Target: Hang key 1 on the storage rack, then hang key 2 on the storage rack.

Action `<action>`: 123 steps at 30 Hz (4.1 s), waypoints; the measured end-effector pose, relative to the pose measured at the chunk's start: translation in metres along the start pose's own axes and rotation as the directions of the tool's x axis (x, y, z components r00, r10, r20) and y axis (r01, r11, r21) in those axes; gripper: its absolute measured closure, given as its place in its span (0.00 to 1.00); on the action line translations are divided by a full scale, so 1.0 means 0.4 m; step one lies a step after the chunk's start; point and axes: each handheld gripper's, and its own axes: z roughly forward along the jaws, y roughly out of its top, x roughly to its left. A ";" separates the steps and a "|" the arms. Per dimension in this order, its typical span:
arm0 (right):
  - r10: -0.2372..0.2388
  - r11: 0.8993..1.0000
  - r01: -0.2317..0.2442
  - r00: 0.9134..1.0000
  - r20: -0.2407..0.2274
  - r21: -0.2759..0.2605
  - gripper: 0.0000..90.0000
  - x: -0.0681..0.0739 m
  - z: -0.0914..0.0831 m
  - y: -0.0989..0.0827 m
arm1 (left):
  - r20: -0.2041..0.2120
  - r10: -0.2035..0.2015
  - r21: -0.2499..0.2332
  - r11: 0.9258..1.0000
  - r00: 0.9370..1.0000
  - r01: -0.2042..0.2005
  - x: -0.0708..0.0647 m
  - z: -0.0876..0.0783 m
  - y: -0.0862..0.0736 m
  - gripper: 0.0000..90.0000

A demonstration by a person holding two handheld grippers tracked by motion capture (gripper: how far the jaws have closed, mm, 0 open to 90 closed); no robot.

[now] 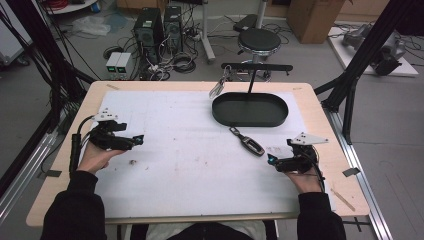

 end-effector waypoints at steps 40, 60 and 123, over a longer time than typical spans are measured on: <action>-0.020 0.977 0.040 0.995 -0.098 0.210 0.02 0.046 0.145 0.131 | -0.076 -0.024 -0.105 0.994 0.997 0.016 0.006 -0.107 -0.204 0.12; -0.039 0.917 0.084 0.992 -0.123 0.389 0.02 0.102 0.302 0.236 | -0.051 -0.005 -0.118 0.993 0.999 -0.001 0.000 -0.117 -0.214 0.12; 0.140 0.914 -0.079 0.982 -0.126 0.397 0.96 0.000 0.214 0.279 | -0.028 -0.042 -0.128 0.991 0.999 0.038 0.006 -0.117 -0.221 0.12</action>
